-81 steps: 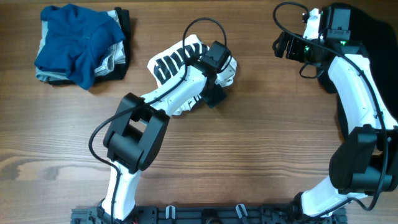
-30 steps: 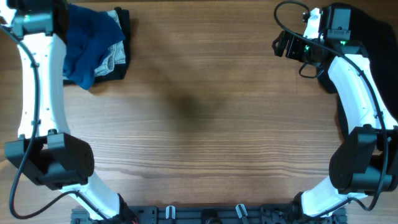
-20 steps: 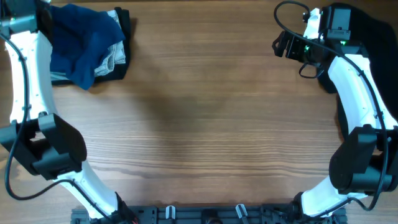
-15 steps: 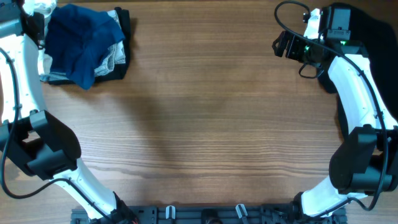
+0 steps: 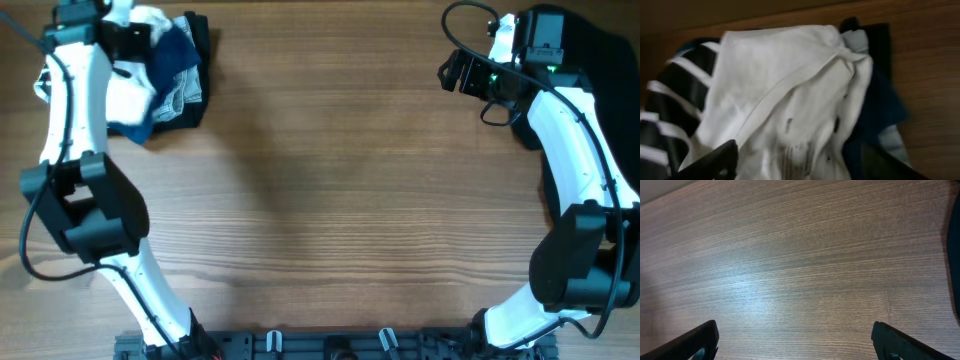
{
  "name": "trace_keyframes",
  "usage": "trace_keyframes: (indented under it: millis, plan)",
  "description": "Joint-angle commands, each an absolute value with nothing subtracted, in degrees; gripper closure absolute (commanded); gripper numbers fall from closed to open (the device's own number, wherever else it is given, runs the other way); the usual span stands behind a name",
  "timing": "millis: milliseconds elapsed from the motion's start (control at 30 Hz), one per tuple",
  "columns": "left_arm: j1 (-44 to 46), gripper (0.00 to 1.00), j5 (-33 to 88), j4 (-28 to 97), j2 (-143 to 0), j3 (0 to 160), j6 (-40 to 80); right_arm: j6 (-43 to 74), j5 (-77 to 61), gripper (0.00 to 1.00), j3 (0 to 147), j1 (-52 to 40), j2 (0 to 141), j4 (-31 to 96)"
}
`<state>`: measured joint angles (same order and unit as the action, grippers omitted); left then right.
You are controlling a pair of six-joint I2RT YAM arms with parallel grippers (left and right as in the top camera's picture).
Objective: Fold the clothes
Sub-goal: 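Carry the bundle with the left gripper to the clothes stack at top left, then lower the bundle onto the stack and open the left gripper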
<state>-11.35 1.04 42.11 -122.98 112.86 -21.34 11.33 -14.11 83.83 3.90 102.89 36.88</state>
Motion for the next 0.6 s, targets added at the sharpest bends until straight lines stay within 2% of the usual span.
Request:
trace_keyframes:
  millis: [0,300,367,400,467,567]
  plan:
    - [-8.8,0.0,10.6,44.3,-125.7,114.2,-15.6,12.0,-14.6,0.01,84.4,3.7,102.8,36.8]
    - [-2.3,0.0,12.9,43.3,-118.1,116.8,-11.5,12.0,-14.6,0.01,84.4,3.7,102.8,36.7]
    - [-2.5,0.0,8.8,43.0,-114.8,117.5,-11.5,12.0,-14.6,0.01,84.4,3.7,102.8,36.8]
    - [-3.2,0.0,1.3,42.2,-113.1,117.5,-11.8,12.0,-14.6,0.01,84.4,3.7,102.8,37.0]
    - [-4.1,0.0,-4.8,41.4,-112.7,117.5,-14.7,11.9,-14.6,0.01,84.4,3.7,102.8,37.2]
    - [-7.2,0.0,-6.7,40.4,-114.3,117.3,-17.7,11.8,-14.6,0.01,84.4,3.7,102.8,37.5]
